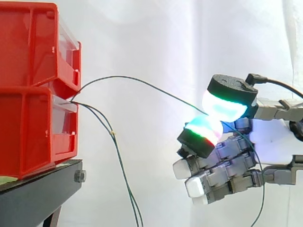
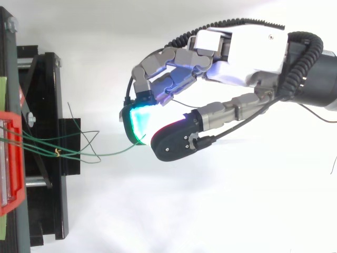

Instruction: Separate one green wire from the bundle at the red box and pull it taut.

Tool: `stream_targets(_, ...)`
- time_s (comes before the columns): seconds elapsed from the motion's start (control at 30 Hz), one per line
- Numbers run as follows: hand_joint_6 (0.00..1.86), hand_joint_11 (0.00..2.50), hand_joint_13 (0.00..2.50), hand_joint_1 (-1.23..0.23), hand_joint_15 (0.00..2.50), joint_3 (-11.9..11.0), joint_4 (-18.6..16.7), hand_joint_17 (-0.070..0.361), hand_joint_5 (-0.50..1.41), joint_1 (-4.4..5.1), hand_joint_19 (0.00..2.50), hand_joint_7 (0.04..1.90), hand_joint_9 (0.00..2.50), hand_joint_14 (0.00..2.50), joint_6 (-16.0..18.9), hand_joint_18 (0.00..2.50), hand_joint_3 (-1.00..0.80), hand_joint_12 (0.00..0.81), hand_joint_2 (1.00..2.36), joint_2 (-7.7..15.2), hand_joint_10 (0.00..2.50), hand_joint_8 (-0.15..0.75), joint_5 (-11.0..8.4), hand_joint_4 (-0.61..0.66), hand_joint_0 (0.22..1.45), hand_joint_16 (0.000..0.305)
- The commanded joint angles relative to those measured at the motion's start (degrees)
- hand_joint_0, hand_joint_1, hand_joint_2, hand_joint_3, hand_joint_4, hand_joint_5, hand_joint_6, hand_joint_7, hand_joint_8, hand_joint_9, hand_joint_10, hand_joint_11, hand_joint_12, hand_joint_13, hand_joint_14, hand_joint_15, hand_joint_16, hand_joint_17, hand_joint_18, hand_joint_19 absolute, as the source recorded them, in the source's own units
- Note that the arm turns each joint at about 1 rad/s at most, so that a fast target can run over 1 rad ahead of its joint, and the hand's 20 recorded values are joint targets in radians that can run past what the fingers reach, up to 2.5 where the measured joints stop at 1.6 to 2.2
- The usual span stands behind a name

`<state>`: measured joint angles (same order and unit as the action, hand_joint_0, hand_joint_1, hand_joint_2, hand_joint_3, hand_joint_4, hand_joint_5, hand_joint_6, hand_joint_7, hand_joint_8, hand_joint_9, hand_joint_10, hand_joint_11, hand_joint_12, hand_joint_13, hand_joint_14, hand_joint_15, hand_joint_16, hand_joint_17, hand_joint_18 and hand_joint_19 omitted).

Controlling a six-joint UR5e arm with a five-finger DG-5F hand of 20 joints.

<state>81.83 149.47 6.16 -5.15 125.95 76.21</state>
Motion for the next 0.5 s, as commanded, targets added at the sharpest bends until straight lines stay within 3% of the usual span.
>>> stream_targets(0.0, 0.85, 0.27, 0.67, -0.78, 0.22, 0.0, 0.0, 0.118, -0.18, 0.0, 0.35, 1.28, 0.79, 0.01, 0.0, 0.54, 0.06, 0.423, 1.02, 0.0, 0.01, 0.342, -0.1, 0.08, 0.63, 0.052)
stream_targets(0.47, 0.85, 0.28, 0.67, -0.78, 0.23, 0.0, 0.0, 0.117, -0.18, 0.0, 0.35, 1.28, 0.79, 0.01, 0.0, 0.54, 0.06, 0.421, 1.02, 0.0, 0.01, 0.341, -0.1, 0.08, 0.62, 0.052)
